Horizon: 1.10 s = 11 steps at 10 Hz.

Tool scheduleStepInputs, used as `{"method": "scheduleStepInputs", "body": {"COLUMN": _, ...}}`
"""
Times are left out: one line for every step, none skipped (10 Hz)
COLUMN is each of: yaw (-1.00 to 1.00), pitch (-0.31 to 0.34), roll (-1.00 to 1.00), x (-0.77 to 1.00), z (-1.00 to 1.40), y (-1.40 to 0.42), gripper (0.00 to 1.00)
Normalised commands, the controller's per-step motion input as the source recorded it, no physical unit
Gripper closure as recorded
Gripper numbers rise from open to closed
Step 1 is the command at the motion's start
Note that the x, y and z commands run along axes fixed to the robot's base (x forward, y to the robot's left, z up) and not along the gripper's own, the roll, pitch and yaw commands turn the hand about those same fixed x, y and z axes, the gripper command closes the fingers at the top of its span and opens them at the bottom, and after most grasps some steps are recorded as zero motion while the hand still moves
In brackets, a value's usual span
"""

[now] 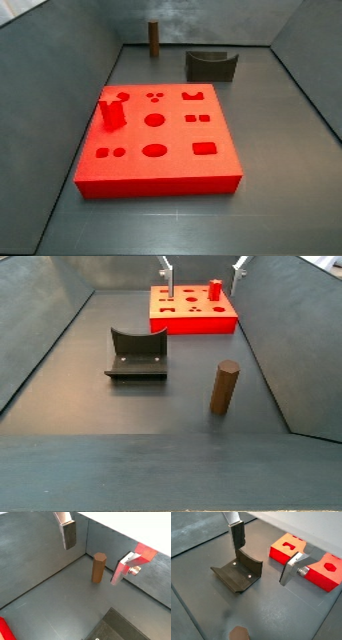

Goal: Pick up the hexagon object. Move up. Move to above the board. Insert the hexagon object.
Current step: Pick up the hexagon object.

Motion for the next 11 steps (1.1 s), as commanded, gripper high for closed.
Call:
{"method": "scheduleStepInputs", "body": {"yaw": 0.00, "pitch": 0.000, "roll": -0.04, "x": -0.07, "z": 0.00, "y": 0.03, "gripper": 0.00}}
{"method": "scheduleStepInputs", "body": {"yaw": 0.12, "pitch": -0.050, "roll": 0.01, "x": -0.60, "z": -0.14, "y": 0.51, "gripper": 0.00}}
{"method": "scheduleStepInputs", "body": {"yaw": 0.24, "pitch": -0.077, "roll": 0.00, "x": -0.66, "z": -0.46, "y": 0.71, "gripper": 0.00}}
{"method": "scheduleStepInputs", "body": {"yaw": 0.39, "pitch": -0.217, "roll": 0.03, "x": -0.45, "z": -0.71, "y": 0.72, "gripper": 0.00}}
{"method": "scheduleStepInputs", "body": {"yaw": 0.49, "pitch": -0.256, "roll": 0.04, "x": -0.37, "z": -0.77, "y": 0.55, "gripper": 0.00}}
{"method": "scheduleStepInputs", "body": {"yaw": 0.51, "pitch": -0.231, "roll": 0.01, "x": -0.32, "z": -0.82, "y": 0.48, "gripper": 0.00}}
{"method": "scheduleStepInputs", "body": {"yaw": 0.39, "pitch": -0.210, "roll": 0.00, "x": -0.03, "z": -0.85, "y": 0.32, "gripper": 0.00}}
{"method": "scheduleStepInputs", "body": {"yaw": 0.30, "pitch": -0.203, "roll": 0.00, "x": 0.02, "z": -0.82, "y": 0.29, "gripper": 0.00}}
{"method": "scheduleStepInputs", "body": {"yaw": 0.25, "pitch": -0.189, "roll": -0.06, "x": 0.20, "z": -0.81, "y": 0.34, "gripper": 0.00}}
{"method": "scheduleStepInputs", "body": {"yaw": 0.18, "pitch": -0.166, "roll": -0.05, "x": 0.18, "z": -0.87, "y": 0.30, "gripper": 0.00}}
{"method": "scheduleStepInputs", "body": {"yaw": 0.16, "pitch": -0.137, "roll": -0.04, "x": 0.18, "z": -0.93, "y": 0.31, "gripper": 0.00}}
